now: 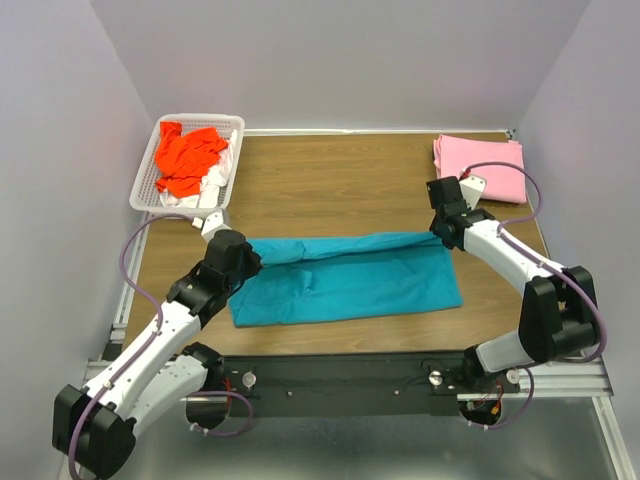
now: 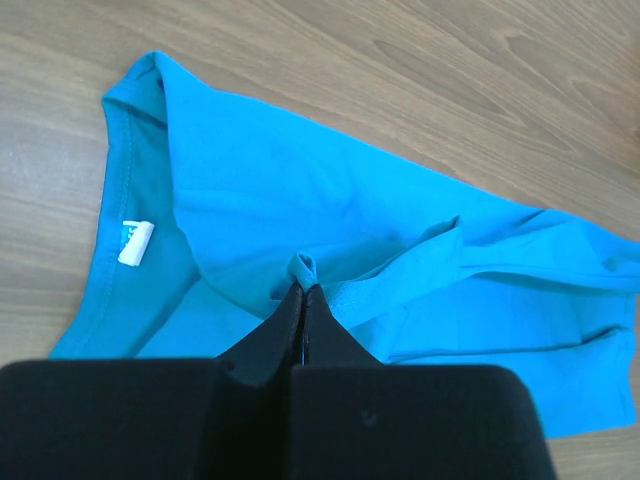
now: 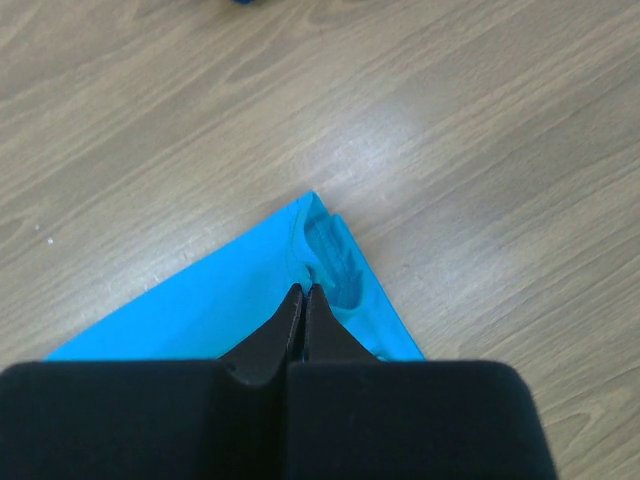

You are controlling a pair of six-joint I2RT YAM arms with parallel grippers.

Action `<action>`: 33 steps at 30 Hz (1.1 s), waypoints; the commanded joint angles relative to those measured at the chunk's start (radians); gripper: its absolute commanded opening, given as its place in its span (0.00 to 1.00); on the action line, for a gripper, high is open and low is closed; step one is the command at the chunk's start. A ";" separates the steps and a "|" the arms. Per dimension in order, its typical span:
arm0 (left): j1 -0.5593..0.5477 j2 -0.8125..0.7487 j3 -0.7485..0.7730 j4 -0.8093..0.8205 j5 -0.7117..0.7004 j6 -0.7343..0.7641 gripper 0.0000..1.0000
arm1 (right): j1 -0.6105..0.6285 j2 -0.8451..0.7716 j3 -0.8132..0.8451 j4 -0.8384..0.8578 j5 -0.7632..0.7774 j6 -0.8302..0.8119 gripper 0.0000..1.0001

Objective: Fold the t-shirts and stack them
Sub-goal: Fold the tshirt

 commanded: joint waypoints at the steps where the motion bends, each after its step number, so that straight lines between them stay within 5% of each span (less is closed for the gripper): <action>1: -0.008 -0.059 -0.035 -0.051 -0.030 -0.073 0.00 | 0.007 -0.040 -0.039 0.012 -0.038 -0.001 0.01; 11: -0.020 -0.126 -0.190 -0.092 0.068 -0.239 0.00 | 0.007 -0.100 -0.151 0.014 -0.085 0.036 0.08; 14: -0.026 -0.154 -0.208 -0.107 0.123 -0.277 0.20 | 0.007 -0.151 -0.208 0.012 -0.091 0.065 0.21; 15: -0.032 -0.180 -0.205 -0.127 0.121 -0.300 0.43 | 0.007 -0.167 -0.234 0.011 -0.079 0.074 0.25; 19: -0.048 -0.256 -0.170 -0.199 0.114 -0.337 0.78 | 0.007 -0.266 -0.268 -0.034 -0.065 0.074 0.37; 21: -0.052 -0.284 -0.153 -0.232 0.099 -0.346 0.98 | 0.007 -0.321 -0.267 -0.069 -0.082 0.051 0.77; 22: -0.052 -0.305 -0.133 -0.238 0.088 -0.340 0.98 | 0.007 -0.336 -0.261 -0.072 -0.099 0.036 1.00; 27: -0.051 -0.287 -0.073 -0.194 0.026 -0.287 0.98 | 0.007 -0.376 -0.182 -0.048 -0.350 -0.087 1.00; 33: -0.046 -0.065 -0.014 0.010 0.049 -0.138 0.98 | 0.039 -0.289 -0.144 0.211 -1.014 -0.190 1.00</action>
